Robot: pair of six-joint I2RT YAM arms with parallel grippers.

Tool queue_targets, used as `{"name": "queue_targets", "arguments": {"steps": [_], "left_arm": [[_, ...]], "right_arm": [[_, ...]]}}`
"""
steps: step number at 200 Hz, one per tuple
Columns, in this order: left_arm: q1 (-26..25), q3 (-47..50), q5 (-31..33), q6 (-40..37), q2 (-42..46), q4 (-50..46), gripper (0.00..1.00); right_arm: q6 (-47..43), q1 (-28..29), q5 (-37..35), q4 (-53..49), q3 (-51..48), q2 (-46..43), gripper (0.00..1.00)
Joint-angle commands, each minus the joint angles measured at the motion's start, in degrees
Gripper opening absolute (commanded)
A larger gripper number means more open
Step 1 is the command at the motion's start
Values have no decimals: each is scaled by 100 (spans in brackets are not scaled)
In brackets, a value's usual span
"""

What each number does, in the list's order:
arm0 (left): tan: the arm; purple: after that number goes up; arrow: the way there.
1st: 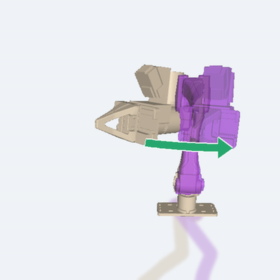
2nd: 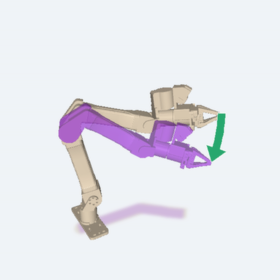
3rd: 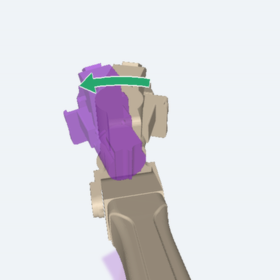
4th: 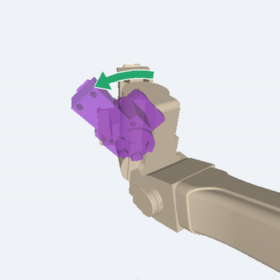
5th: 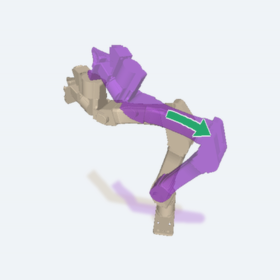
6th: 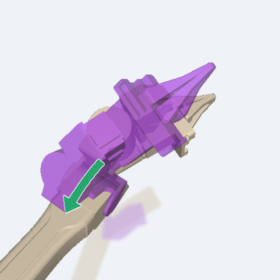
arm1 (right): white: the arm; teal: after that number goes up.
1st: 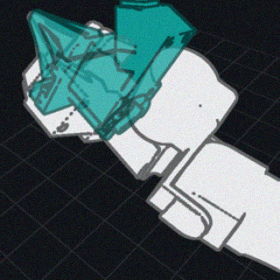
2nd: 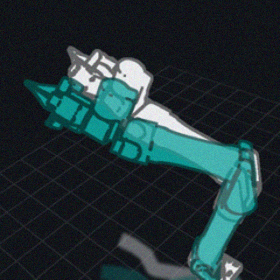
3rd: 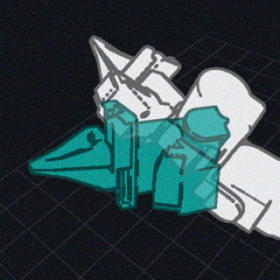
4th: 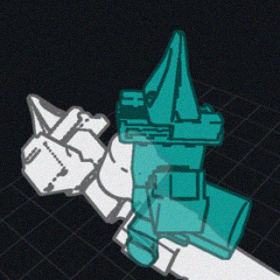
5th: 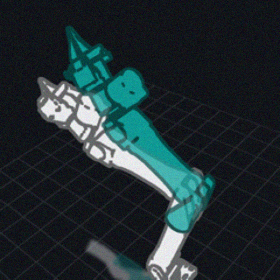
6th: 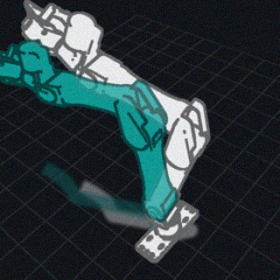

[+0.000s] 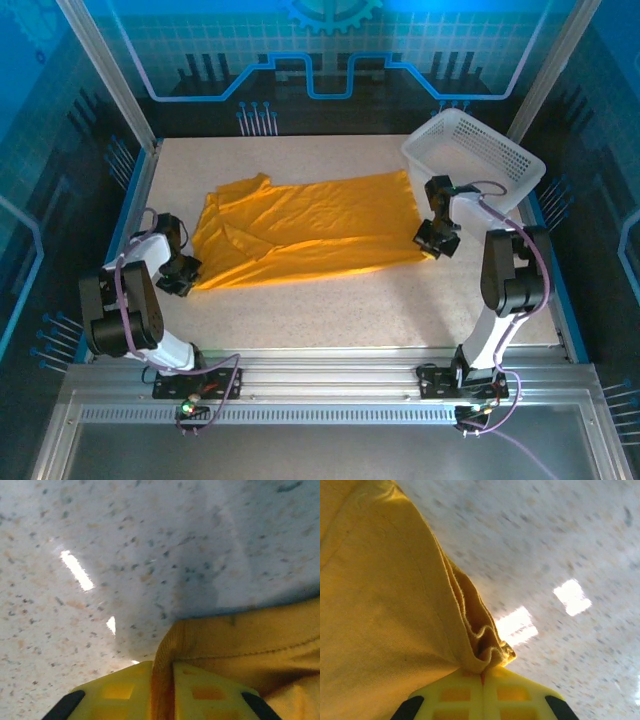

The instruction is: Fold and stack the t-shirts

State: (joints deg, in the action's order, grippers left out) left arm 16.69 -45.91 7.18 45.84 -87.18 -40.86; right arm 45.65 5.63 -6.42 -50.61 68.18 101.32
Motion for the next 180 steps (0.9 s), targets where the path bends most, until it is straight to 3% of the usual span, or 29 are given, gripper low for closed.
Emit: {"name": "queue_targets", "arguments": {"steps": [1,75,94,117,127,161,180], "left_arm": [[-41,181,288,-97,212,-289,20],[-25,394,567,90,398,-435,21],[-25,354,541,124,386,-455,26],[-25,298,629,270,744,-552,29],[-36,214,643,310,940,-612,33],[-505,-259,486,554,1447,-701,40],[-1052,-316,-393,826,1381,-262,44]], "right_arm": [[253,25,-260,-333,-401,-366,0],[683,4,-250,-368,-1375,-1119,0],[663,-11,-133,-322,-1363,-1070,0],[591,-17,-168,-408,-1211,-1164,29],[541,10,-277,-501,-1100,-1245,37],[134,340,-594,-536,-698,-1592,42],[-453,721,-89,83,-585,-1684,44]]}}
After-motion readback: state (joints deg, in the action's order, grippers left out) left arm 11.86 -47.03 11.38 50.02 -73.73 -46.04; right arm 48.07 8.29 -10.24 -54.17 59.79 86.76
